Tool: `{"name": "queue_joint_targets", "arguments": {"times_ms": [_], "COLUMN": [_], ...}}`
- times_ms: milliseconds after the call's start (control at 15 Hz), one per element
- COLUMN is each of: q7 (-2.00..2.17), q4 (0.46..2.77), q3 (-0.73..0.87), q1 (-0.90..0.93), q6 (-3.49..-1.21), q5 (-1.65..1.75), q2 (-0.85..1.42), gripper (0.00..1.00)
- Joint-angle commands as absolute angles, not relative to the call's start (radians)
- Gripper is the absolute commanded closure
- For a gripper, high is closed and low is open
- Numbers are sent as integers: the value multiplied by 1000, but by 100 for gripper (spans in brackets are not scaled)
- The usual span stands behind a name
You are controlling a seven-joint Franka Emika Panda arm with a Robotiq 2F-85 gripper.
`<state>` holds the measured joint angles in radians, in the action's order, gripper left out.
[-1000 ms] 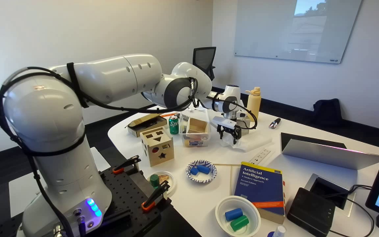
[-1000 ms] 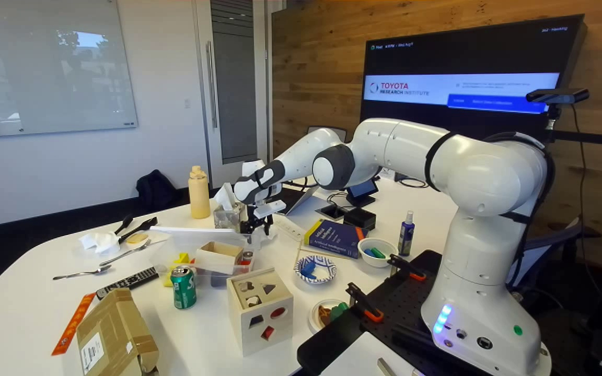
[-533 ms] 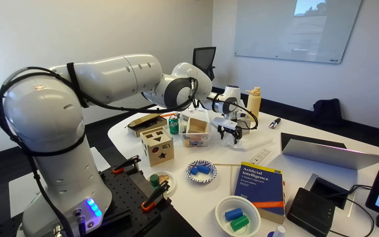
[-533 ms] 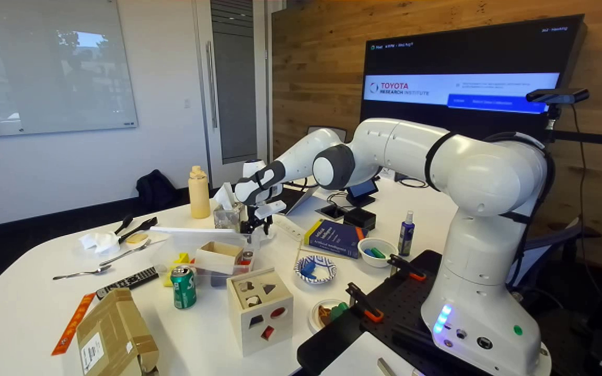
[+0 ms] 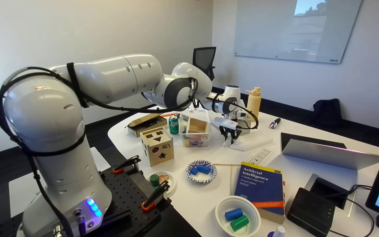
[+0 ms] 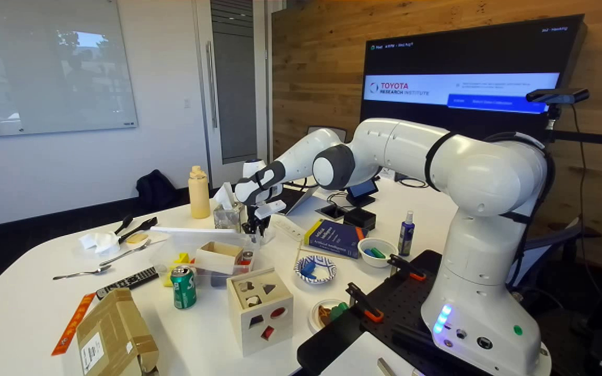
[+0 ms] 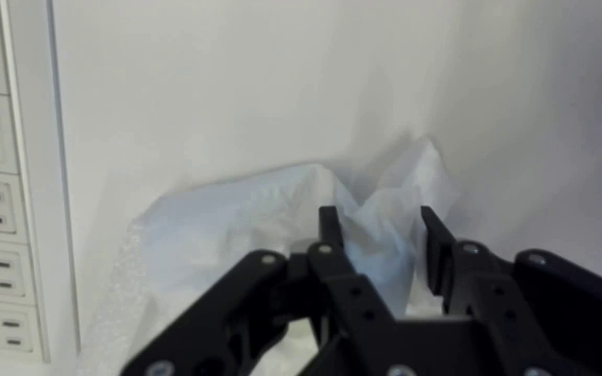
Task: Pick up a wipe and put it on the table
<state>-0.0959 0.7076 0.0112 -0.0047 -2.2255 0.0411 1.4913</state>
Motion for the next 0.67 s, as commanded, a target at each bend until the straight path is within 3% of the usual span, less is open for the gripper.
{"name": "queue_joint_targets", "arguments": {"times_ms": [0, 133, 600], "q7": [-110, -106, -71], "q4": [754, 770, 931], "q3": [21, 18, 20], "q1": [0, -1, -14], "q6": [-2254, -2241, -2143], "q5": [55, 51, 39], "q2": [1466, 1454, 1319], "gripper": [88, 100, 99]}}
